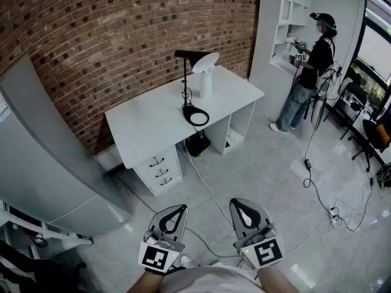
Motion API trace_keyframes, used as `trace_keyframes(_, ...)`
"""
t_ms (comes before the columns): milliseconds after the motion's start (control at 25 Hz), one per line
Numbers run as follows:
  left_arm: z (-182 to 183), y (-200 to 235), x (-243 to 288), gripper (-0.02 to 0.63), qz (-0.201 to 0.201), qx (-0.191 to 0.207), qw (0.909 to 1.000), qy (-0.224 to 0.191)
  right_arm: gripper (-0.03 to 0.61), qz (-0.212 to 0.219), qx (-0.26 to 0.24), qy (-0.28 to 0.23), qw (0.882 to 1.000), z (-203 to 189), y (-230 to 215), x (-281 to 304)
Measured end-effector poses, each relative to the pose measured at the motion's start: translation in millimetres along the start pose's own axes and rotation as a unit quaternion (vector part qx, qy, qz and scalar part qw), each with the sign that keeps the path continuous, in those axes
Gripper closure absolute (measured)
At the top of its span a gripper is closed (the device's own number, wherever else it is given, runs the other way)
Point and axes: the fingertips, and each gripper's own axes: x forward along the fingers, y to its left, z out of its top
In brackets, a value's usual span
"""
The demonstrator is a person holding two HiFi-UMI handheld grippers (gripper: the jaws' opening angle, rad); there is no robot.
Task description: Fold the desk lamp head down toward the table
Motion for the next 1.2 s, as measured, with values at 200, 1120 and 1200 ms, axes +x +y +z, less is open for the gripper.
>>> trace_keyframes(200, 0, 20, 5, 0.606, 0.003, 0.002, 0.9997, -0.023, 0.561, 0.002, -0.009, 0.001, 1.000, -5, 3, 17)
trace_keyframes(1120, -10, -3, 4, 0.606, 0.039, -0.016, 0.9991, -0.001, 0.560, 0.020, 0.022, 0.000, 1.000, -17, -13, -10)
trace_keyframes(1200, -12, -4, 6, 0.606, 0.047, -0.016, 0.9988, 0.003, 0.560, 0.023, 0.024, 0.002, 0.999, -19, -19, -12)
